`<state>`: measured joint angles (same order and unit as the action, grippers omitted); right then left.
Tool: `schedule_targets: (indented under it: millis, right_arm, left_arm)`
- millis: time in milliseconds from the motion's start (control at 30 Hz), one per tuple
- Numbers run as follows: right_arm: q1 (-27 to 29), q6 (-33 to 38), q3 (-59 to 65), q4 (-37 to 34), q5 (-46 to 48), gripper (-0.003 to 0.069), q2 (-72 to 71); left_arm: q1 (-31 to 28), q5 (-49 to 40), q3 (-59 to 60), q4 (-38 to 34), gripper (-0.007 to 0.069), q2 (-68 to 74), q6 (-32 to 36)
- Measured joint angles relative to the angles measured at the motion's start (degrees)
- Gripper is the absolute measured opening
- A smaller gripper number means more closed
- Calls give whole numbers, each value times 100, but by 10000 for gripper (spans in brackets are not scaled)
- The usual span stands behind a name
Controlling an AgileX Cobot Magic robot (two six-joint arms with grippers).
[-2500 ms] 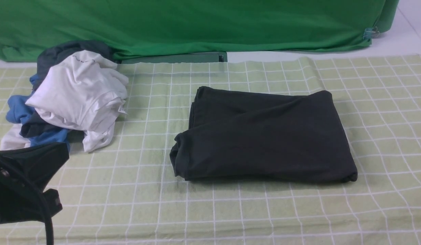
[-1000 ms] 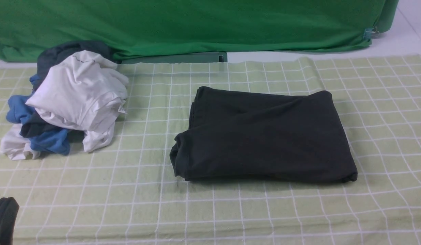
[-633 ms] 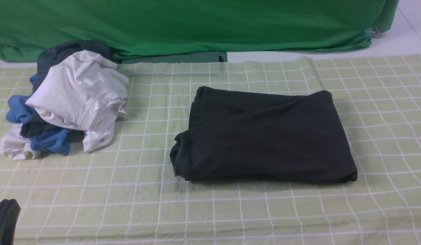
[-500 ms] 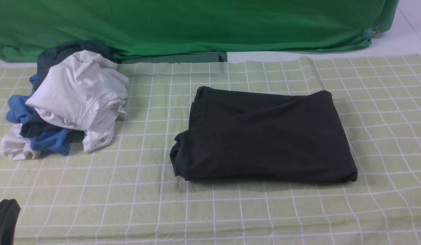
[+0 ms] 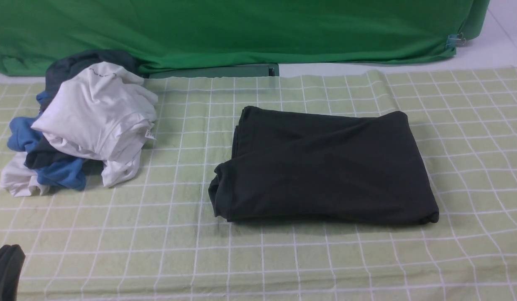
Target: Fold a long-sleeved shirt over a green coffee tablecloth.
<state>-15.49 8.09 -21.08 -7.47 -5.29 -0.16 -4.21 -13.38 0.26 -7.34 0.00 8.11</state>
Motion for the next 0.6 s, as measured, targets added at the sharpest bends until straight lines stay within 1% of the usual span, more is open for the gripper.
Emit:
schedule_targets:
  millis: [67, 167, 200, 233, 300, 333, 400, 467, 567, 600]
  right_arm:
    - [0, 244, 0, 0, 142, 184, 0]
    - [11, 845, 0, 11, 749, 195, 0]
    - [17, 924, 4, 16, 838, 195, 0]
    - [79, 1178, 56, 17, 1116, 201, 0]
    - [271, 1406, 274, 17, 1373, 211, 0]
    - [271, 1406, 274, 17, 1373, 211, 0]
    - [601, 1504, 777, 21, 1457, 223, 5]
    - [719, 1510, 976, 21, 1464, 226, 11]
    - [1092, 1421, 1735, 28, 1484, 234, 16]
    - [1108, 1409, 1779, 28, 1484, 234, 16]
  left_arm:
    - [0, 0, 0, 0, 11, 0, 9]
    - [0, -5, 0, 0, 11, 0, 9]
    - [0, -5, 0, 0, 11, 0, 9]
    - [0, -5, 0, 0, 11, 0, 9]
    - [0, -5, 0, 0, 11, 0, 9]
    - [0, -5, 0, 0, 11, 0, 9]
    - [0, -7, 0, 0, 11, 0, 9]
    - [0, -7, 0, 0, 11, 0, 9]
    - [0, -11, 0, 0, 11, 0, 9]
    - [0, -11, 0, 0, 11, 0, 9]
